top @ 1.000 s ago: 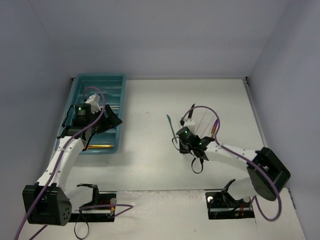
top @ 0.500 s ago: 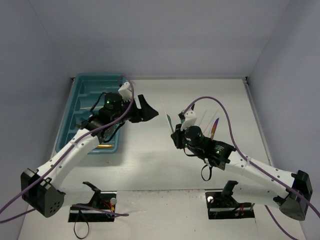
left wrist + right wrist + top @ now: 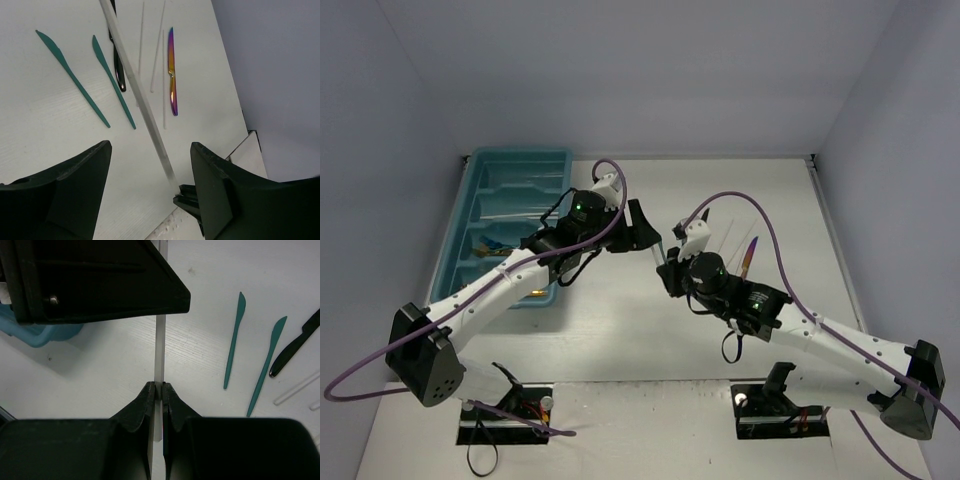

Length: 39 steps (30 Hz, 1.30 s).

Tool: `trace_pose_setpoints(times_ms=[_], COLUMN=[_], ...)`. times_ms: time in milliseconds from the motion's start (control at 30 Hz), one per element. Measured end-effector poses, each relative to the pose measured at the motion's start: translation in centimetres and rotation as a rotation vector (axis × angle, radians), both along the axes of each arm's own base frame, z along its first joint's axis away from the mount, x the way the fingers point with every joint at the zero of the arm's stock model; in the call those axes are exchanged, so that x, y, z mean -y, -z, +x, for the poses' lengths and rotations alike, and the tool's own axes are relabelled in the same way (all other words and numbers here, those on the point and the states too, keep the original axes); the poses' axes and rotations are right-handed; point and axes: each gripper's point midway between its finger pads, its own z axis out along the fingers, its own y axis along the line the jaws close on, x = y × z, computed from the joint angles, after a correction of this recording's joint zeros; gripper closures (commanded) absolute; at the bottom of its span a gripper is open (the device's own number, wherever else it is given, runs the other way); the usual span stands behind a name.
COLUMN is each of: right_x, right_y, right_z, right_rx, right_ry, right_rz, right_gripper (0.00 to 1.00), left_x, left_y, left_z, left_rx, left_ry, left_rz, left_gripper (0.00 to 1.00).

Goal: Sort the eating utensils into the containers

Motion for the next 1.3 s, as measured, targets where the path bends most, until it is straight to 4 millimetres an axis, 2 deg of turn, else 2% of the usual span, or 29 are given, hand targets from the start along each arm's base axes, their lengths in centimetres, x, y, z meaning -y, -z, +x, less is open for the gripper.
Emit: trace_pose_setpoints(times_ms=[267, 467, 500, 567, 667, 800, 900, 1000, 1133, 1200, 1300], right_x=[-0.1, -0.1, -0.1, 0.0, 0.0, 0.4, 1.0, 2.2, 4.5, 5.6, 6.8], right_y=[-0.3, -0.6, -0.6, -0.7, -0.7, -0.7, -0.9, -1.3, -1.7, -1.9, -1.6], right_z=[0.1, 0.4, 0.4, 0.5, 0.7, 1.0, 1.5, 1.8, 1.8, 1.9, 2.0], right_rx=[0.01, 0.023, 0.025, 0.027, 0.031, 0.039, 0.052, 0.073, 0.104, 0.117, 0.121], right_ry=[0.002, 0.02, 0.023, 0.029, 0.037, 0.067, 0.108, 0.166, 0.253, 0.3, 0.345], right_rz=[0.008, 0.018, 0.019, 0.018, 0.017, 0.014, 0.013, 0.024, 0.045, 0.054, 0.043], right_gripper=[1.0, 0.98, 0.94, 0.76, 0.55, 0.48, 0.42, 0.34, 0.28, 0.27, 0.27], left_x=[1.8, 2.2, 2.2, 2.2, 2.1, 1.0, -1.4, -5.7, -14.2, -18.9, -24.8], left_y=[-0.2, -0.8, -0.9, -1.0, -0.9, -0.8, -0.4, 0.4, 0.7, 0.6, 1.1], left_z=[-0.8, -0.6, -0.6, -0.5, -0.2, 0.9, 3.0, 6.0, 10.9, 12.9, 15.5], left_rx=[-0.014, -0.021, -0.019, -0.017, -0.013, -0.011, -0.017, -0.038, -0.048, -0.047, -0.049], left_ry=[0.017, 0.004, 0.002, -0.004, -0.018, -0.06, -0.136, -0.263, -0.512, -0.651, -0.824], left_rz=[-0.037, -0.073, -0.078, -0.081, -0.076, -0.07, -0.066, -0.063, -0.075, -0.095, -0.137], left_gripper=[0.84, 1.0, 1.0, 1.0, 1.0, 1.0, 1.0, 1.0, 1.0, 1.0, 1.0])
